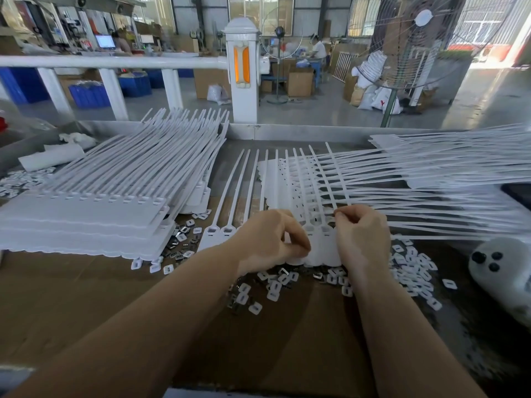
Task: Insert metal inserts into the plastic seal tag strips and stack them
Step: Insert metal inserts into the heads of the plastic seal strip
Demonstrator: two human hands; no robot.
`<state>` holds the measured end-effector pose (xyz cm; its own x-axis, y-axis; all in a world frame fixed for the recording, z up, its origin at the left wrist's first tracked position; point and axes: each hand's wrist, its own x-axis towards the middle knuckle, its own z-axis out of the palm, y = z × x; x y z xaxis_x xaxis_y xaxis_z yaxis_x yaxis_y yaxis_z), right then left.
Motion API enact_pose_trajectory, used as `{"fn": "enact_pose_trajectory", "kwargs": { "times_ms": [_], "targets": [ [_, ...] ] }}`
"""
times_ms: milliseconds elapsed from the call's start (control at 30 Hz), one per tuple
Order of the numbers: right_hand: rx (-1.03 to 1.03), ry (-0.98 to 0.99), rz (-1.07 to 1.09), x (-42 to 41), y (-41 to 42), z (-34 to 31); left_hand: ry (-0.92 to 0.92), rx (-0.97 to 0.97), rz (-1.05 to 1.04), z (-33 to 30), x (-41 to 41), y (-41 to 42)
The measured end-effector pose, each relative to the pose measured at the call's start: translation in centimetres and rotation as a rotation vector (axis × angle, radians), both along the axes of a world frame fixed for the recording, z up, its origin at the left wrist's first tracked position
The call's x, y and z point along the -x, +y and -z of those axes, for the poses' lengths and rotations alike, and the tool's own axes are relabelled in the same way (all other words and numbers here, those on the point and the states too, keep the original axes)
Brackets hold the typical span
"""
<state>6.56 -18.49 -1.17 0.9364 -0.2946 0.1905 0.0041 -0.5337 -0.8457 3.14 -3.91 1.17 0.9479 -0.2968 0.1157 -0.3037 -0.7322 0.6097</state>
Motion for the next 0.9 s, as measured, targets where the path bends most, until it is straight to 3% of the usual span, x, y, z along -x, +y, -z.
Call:
{"fn": "enact_pose_trajectory", "kwargs": {
  "times_ms": [100,400,600,900],
  "targets": [
    [-0.001,-0.011,0.011,0.0,0.0,0.0,0.025,-0.046,0.089,0.3,0.6,-0.8],
    [-0.009,0.001,0.008,0.0,0.0,-0.1,-0.148,-0.311,0.115,1.2,0.5,-1.8],
    [-0.011,0.006,-0.009,0.0,-0.1,-0.2,-0.039,0.042,-0.117,0.9,-0.3,-1.4],
    [-0.022,-0.005,-0.019,0.2,0.0,-0.1,-0.029,0.124,-0.305,0.9,-3.2,-1.5]
  ]
}}
